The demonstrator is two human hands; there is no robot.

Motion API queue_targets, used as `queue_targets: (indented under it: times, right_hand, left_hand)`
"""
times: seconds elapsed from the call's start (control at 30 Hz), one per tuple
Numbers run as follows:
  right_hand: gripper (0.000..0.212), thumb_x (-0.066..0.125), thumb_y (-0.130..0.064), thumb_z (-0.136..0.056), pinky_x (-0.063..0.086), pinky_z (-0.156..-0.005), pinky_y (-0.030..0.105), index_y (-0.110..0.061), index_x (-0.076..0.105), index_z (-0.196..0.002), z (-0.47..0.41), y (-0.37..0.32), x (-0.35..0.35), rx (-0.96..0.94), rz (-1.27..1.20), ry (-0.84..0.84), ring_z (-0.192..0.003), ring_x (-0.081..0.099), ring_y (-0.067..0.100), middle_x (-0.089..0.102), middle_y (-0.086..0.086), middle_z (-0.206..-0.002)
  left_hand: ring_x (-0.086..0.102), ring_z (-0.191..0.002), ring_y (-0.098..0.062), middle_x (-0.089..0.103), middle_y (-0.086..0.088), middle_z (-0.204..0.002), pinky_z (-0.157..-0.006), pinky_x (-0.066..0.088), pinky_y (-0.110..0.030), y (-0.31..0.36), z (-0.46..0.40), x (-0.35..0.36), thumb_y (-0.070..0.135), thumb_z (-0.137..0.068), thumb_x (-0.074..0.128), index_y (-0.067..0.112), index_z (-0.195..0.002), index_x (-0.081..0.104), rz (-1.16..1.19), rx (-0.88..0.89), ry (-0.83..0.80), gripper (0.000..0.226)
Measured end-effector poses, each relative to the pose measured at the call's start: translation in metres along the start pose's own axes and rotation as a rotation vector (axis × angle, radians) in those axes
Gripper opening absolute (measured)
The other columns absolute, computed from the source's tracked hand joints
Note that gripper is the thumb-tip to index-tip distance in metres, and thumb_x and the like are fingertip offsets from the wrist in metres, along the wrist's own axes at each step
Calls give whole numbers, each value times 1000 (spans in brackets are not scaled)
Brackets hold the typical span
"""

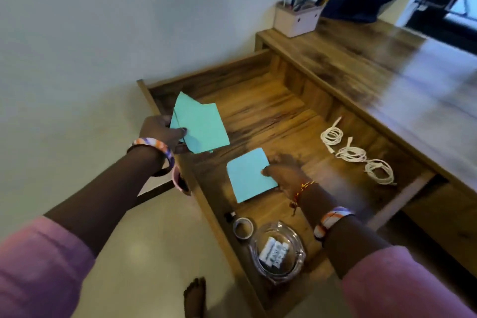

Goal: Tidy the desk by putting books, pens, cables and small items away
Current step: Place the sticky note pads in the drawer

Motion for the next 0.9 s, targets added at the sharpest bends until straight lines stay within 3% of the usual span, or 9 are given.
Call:
queue_targets:
  times: [0.13,0.2,0.3,0.43,0.5,0.57,0.63,0.73,0.9]
  right_hand:
    - [21,60,10,-77,40,-55,25,-7,55,-66,-30,22,42,71,193,-79,-67,55,22,60,17,-83]
    - [7,64,2,-79,42,-61,28,1,60,-84,-38,27,53,77,287,-59,-83,57,25,61,21,-98]
    - [39,63,-14,-83,40,-86,29,3,54,-117,-39,24,60,-10,621,-8,-114,51,29,54,19,-126]
    - [56,70,-24,-80,37,-97,31,-3,47,-127,-33,14,65,-116,769,-13,-122,44,27,48,14,-132]
    - [59,75,-26,-75,43,-93,30,-5,51,-125,-34,-1,60,-169,571,98,-110,51,20,55,11,-119]
    - [40,70,-28,-80,46,-76,24,-5,59,-112,-32,-25,53,-192,67,101,-85,55,12,59,7,-98]
    - [34,58,-35,-88,49,-83,31,-12,57,-114,-34,-41,54,-89,-374,-23,-91,60,16,64,6,-103]
    - [35,46,-31,-95,51,-90,39,-11,49,-124,-39,-58,61,4,-596,-100,-106,62,27,64,12,-118]
    - [31,35,-11,-100,49,-84,40,3,43,-126,-41,-73,87,93,-792,-13,-103,58,31,55,23,-127]
  left_hand:
    - [63,-103,-34,60,-18,-124,-74,56,-34,-1,-33,-5,0,-88,57,-3,-125,53,-101,30,-44,38]
    - [64,-102,-33,60,-18,-125,-82,54,-40,4,-45,-3,2,-87,58,-2,-126,53,-122,37,-85,39]
    - [64,-103,-32,60,-16,-125,-77,53,-36,10,-62,3,4,-88,59,-1,-128,52,-149,51,-151,41]
    - [64,-103,-31,60,-17,-126,-75,54,-35,12,-74,11,2,-86,59,-4,-126,52,-149,43,-256,41]
    - [64,-98,-27,60,-17,-125,-71,55,-31,14,-78,14,1,-86,59,-5,-125,52,-160,21,-308,40]
    - [64,-86,-22,62,-18,-121,-62,57,-27,14,-82,17,1,-85,60,-5,-122,54,-151,-18,-363,38]
    - [62,-76,-18,63,-16,-114,-48,55,-19,14,-82,22,0,-85,60,-4,-120,55,-112,-63,-436,36]
    - [61,-76,-16,61,-11,-107,-45,53,-14,13,-82,34,2,-88,56,-4,-121,54,-117,-46,-486,33]
    - [56,-115,-31,55,-10,-129,-98,47,-41,1,-94,37,17,-97,44,3,-129,49,-168,20,-275,35]
Point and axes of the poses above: each hand's wrist, its own z-axis away from the middle knuckle, its own x-axis out of the palm, y = z × x, the point moved 4 cm from there along -z, towards the middle knuckle
